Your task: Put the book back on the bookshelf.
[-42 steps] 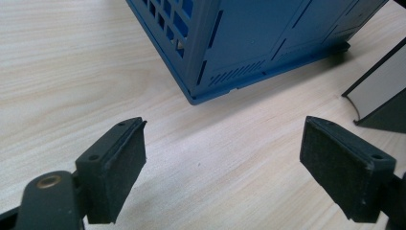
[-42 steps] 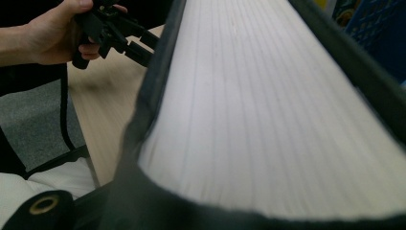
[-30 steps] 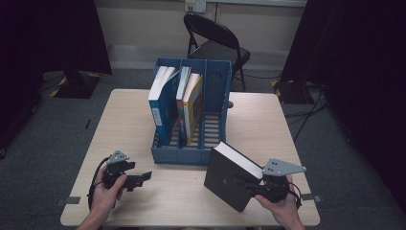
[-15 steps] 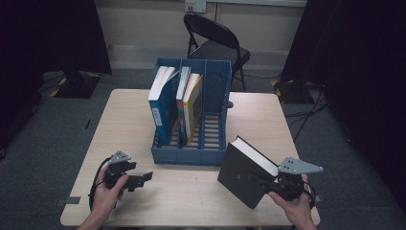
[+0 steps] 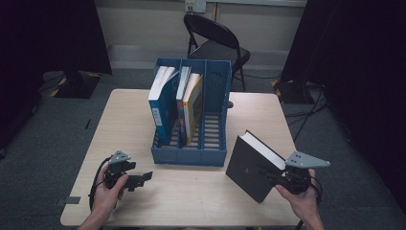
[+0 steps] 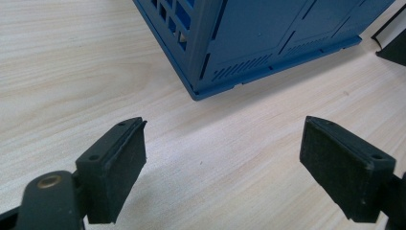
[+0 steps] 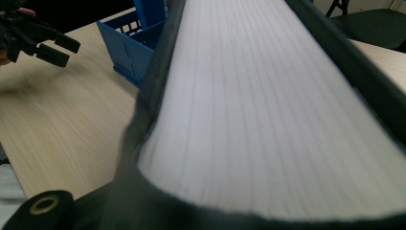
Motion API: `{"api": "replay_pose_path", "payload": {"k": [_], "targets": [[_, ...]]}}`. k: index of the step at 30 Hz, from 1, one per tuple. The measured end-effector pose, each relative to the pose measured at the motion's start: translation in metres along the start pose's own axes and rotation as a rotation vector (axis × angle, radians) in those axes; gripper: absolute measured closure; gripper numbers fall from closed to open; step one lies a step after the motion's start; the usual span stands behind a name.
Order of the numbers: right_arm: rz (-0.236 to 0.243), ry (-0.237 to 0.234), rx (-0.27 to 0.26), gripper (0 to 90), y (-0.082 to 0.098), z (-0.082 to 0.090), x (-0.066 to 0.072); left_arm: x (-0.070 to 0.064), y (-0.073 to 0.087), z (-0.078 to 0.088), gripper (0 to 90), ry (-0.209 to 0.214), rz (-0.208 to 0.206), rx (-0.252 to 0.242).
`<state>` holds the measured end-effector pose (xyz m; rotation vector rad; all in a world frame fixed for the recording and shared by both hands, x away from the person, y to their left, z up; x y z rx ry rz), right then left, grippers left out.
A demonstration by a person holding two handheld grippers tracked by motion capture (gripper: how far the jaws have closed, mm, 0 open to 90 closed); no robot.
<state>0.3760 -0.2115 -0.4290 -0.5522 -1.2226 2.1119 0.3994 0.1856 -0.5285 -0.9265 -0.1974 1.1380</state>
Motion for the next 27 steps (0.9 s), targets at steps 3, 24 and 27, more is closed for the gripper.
{"api": "replay_pose_path", "payload": {"k": [3,24,27], "targets": [[0.005,0.012,-0.004,53.0,-0.002,-0.002,-0.004,0.0,0.0,0.0,15.8,-0.001,-0.007,0.006],[0.003,0.018,-0.012,52.3,-0.006,-0.018,-0.025,0.001,-0.001,0.0,15.8,0.003,0.012,0.006],[0.006,0.019,0.006,51.1,-0.007,-0.018,-0.024,0.001,-0.001,0.0,15.8,-0.001,0.011,-0.002]]}}
Point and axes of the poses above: each handheld gripper's, and its own axes: z roughly backward along the jaws, y roughly out of its underside, x roughly to its left, the point moved 10 cm from there along -z, roughly forward along the jaws, and after that the axes turned 6 degrees about z, right-handed, at the moved point
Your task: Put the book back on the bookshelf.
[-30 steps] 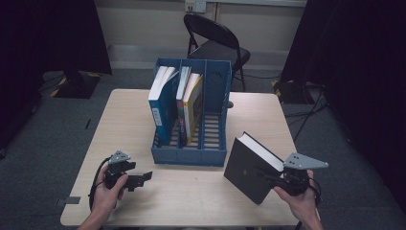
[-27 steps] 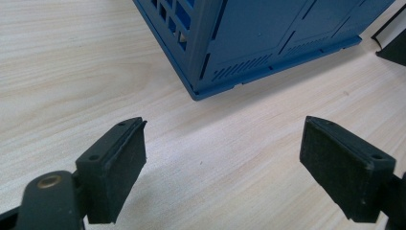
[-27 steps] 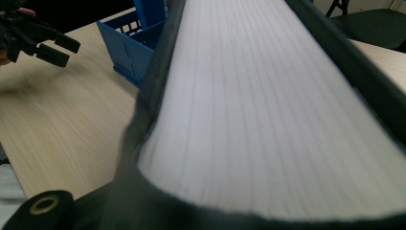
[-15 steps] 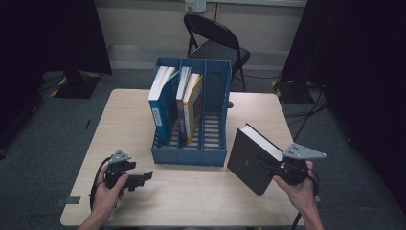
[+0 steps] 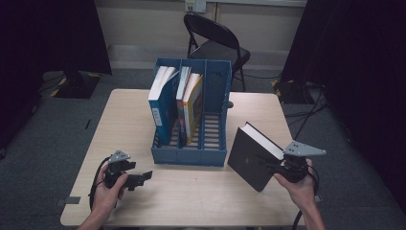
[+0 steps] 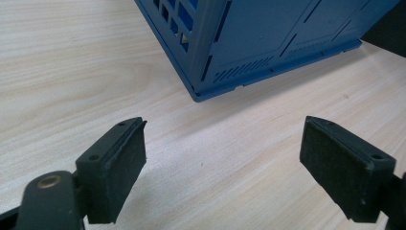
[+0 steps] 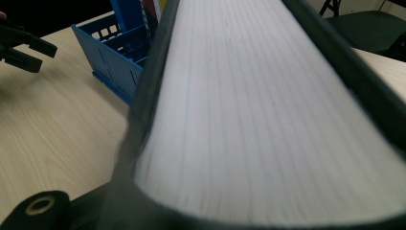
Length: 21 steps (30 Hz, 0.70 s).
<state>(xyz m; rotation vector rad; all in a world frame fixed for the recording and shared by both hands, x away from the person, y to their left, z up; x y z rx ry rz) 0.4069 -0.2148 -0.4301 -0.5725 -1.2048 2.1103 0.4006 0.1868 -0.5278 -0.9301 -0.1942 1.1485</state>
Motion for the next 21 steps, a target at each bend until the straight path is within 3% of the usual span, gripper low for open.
{"api": "replay_pose_path", "payload": {"k": [10,21], "targets": [[-0.007,0.003,0.006,46.8,-0.008,0.001,-0.002,0.001,0.0,0.001,15.8,0.0,0.001,0.001],[0.012,0.021,0.056,46.1,-0.011,0.005,-0.001,0.001,0.0,0.0,15.8,-0.004,0.012,0.003]]}}
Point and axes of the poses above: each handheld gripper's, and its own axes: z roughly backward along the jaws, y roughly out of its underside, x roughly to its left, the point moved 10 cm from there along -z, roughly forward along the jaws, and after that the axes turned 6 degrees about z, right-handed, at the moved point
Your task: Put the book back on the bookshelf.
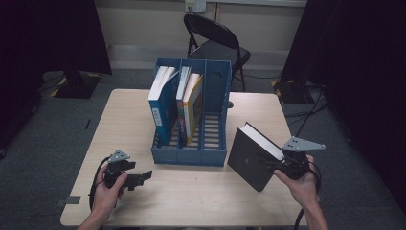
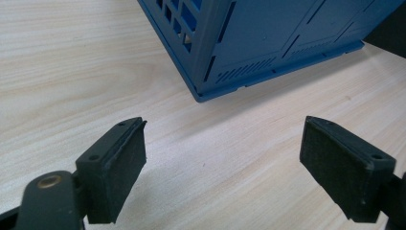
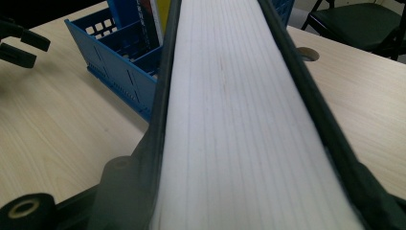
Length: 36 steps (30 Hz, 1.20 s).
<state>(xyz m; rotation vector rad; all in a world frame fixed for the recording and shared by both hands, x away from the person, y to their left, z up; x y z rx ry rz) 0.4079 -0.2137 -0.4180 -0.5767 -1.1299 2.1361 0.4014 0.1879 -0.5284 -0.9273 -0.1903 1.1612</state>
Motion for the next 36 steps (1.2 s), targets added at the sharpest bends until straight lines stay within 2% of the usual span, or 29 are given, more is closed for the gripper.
{"api": "replay_pose_path", "payload": {"k": [6,13,15,21,24,29,35,36], "targets": [[0.021,-0.004,0.01,49.2,-0.011,0.007,0.001,0.001,0.0,0.0,15.8,0.001,0.013,-0.002],[0.026,-0.028,0.108,51.1,-0.019,0.007,0.001,0.001,0.0,-0.001,15.8,0.004,0.014,0.001],[0.023,-0.021,0.132,50.8,-0.02,0.006,0.0,0.001,0.0,-0.001,15.8,0.006,0.006,0.007],[0.023,-0.034,0.183,49.8,-0.028,-0.004,-0.001,0.0,0.0,-0.002,15.8,0.007,0.008,0.008],[0.051,-0.025,0.233,49.2,-0.033,-0.012,-0.001,0.0,0.0,-0.001,15.8,0.009,0.007,0.008],[0.031,-0.032,0.306,50.4,-0.033,-0.015,-0.002,0.001,0.0,-0.002,15.8,0.01,0.011,0.008],[0.06,-0.064,0.439,50.5,-0.033,-0.021,0.001,0.001,0.001,-0.002,15.8,0.011,0.01,0.008],[0.072,-0.073,0.475,50.5,-0.031,-0.022,0.002,0.001,0.001,-0.002,15.8,0.011,0.01,0.008]]}}
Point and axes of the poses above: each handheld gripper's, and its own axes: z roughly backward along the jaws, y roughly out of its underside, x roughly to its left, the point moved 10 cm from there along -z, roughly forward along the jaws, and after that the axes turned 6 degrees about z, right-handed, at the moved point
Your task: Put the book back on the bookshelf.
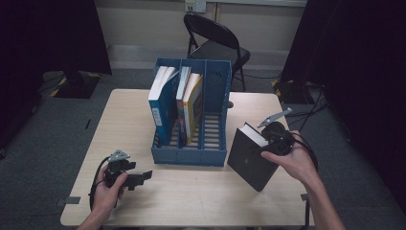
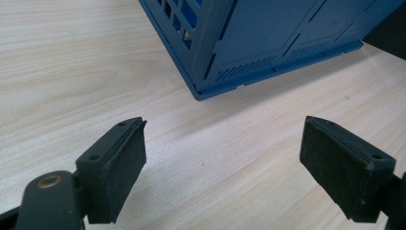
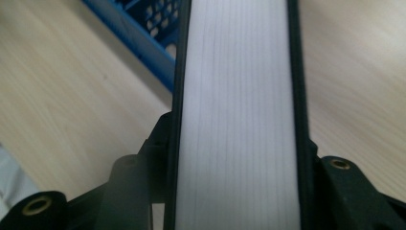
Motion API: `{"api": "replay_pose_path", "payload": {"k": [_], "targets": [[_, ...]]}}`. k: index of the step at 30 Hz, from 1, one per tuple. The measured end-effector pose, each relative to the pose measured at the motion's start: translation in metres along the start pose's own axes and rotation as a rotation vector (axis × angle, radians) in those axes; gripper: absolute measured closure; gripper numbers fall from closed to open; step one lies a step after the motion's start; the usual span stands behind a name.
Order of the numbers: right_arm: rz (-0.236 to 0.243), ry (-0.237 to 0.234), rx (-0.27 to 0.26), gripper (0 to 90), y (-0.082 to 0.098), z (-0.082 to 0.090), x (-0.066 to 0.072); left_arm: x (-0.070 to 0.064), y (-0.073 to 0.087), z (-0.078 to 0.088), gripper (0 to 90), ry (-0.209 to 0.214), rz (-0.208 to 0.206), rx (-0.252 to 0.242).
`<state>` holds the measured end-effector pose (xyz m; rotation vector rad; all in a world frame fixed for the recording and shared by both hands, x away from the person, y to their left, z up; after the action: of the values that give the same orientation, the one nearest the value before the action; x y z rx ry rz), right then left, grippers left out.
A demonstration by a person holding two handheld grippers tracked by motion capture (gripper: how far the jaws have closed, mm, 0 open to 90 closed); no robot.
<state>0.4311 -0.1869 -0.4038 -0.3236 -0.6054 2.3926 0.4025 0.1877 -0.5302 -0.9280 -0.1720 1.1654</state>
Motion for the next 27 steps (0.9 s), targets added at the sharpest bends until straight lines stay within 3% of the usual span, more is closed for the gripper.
{"api": "replay_pose_path", "payload": {"k": [5,8,14,19,27], "targets": [[0.008,-0.016,0.081,50.5,-0.0001,-0.0033,0.0,0.0013,0.0004,-0.0018,16.0,-0.01,0.016,0.001],[-0.002,-0.023,0.168,50.0,0.0045,-0.0071,-0.0011,0.0008,0.0,-0.0016,16.1,-0.009,0.016,0.001],[-0.017,-0.036,0.232,51.8,0.0052,-0.0085,0.0003,0.0019,0.0008,-0.0029,16.1,-0.01,0.019,0.008],[-0.026,-0.034,0.225,53.0,0.0045,-0.0088,0.0003,0.0029,0.0011,-0.0019,16.1,-0.011,0.018,0.011],[-0.091,-0.012,0.235,53.4,0.0035,-0.0085,-0.0002,0.0061,0.0009,-0.0009,16.2,-0.015,0.033,0.006]]}}
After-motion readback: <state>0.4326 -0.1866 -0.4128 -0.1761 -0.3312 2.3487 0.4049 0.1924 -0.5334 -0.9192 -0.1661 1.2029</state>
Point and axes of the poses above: each handheld gripper's, and its own axes: z roughly backward along the jaws, y roughly out of its underside, x roughly to its left, the point moved 10 cm from there along -z, roughly forward along the jaws, and after that the axes turned 6 degrees about z, right-handed, at the moved point
